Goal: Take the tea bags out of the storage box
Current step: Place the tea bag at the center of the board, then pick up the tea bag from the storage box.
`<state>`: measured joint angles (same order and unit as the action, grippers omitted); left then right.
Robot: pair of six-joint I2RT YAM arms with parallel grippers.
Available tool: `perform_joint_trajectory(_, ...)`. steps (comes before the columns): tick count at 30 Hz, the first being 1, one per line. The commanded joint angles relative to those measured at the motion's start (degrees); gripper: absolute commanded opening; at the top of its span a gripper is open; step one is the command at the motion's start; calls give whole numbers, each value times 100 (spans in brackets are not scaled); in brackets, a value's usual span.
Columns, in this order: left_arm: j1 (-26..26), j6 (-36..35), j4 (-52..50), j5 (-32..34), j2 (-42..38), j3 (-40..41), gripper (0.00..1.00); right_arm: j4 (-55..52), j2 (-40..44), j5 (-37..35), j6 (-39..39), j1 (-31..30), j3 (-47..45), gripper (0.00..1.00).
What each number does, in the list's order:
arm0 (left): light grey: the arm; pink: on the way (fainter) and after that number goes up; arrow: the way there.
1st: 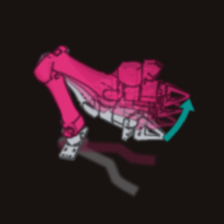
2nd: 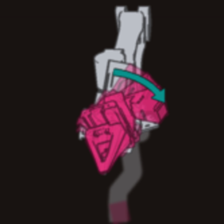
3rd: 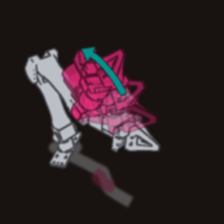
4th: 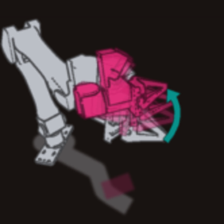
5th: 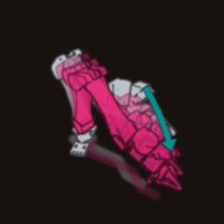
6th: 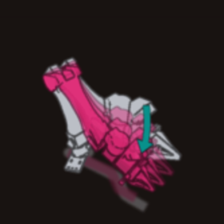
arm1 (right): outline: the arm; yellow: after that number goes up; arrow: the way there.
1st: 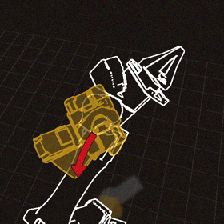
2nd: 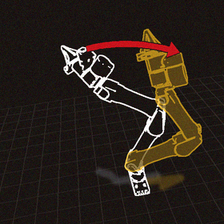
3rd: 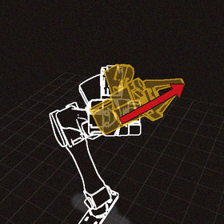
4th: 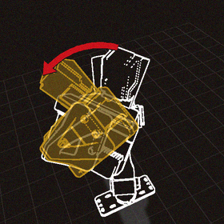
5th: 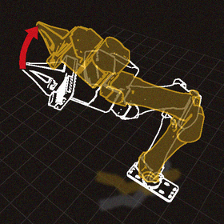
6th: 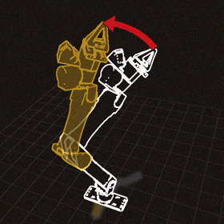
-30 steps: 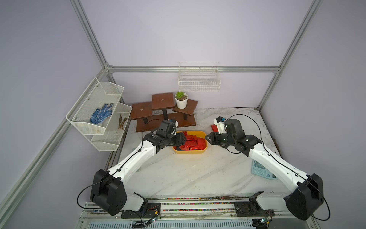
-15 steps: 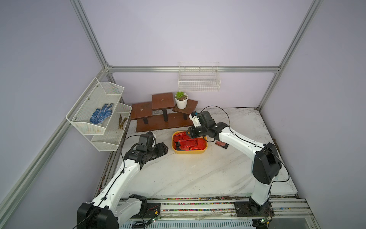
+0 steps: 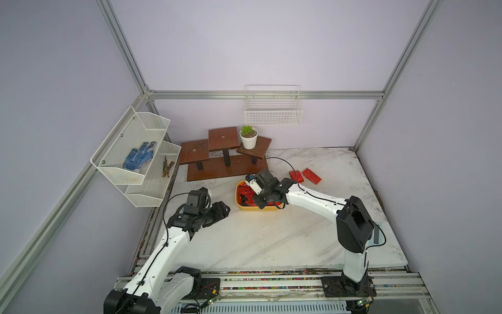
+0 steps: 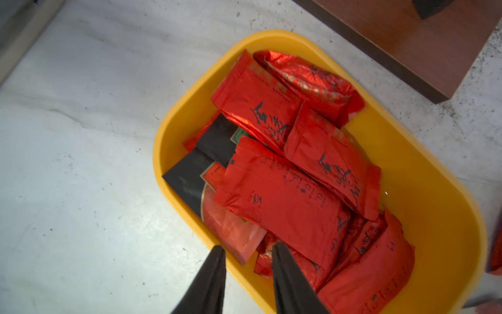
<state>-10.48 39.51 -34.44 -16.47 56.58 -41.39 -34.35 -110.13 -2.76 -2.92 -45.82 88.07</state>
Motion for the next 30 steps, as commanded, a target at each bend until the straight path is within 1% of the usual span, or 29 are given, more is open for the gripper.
perform_joint_trajectory(1, 55, 33, 220, -243, 25, -131, 67, -37, 121, -604, -266, -80, -79, 35)
perform_joint_trajectory(7, 55, -6, 261, -383, 128, -192, 66, 6, -65, -876, -209, -129, -72, 34)
perform_joint_trajectory(13, 53, -13, 288, -425, 143, -180, 67, -2, -152, -782, -295, -146, -15, 33)
perform_joint_trajectory(15, 55, -13, 296, -427, 160, -173, 67, 8, -158, -735, -314, -171, -17, 34)
perform_joint_trajectory(18, 54, -13, 321, -453, 196, -182, 67, 33, -197, -768, -340, -214, -3, 37)
perform_joint_trajectory(23, 55, -31, 325, -495, 212, -174, 67, 21, -342, -874, -333, -260, 91, 38)
perform_joint_trajectory(30, 55, -48, 272, -488, 148, -137, 67, 81, -566, -1310, -275, -330, 244, 36)
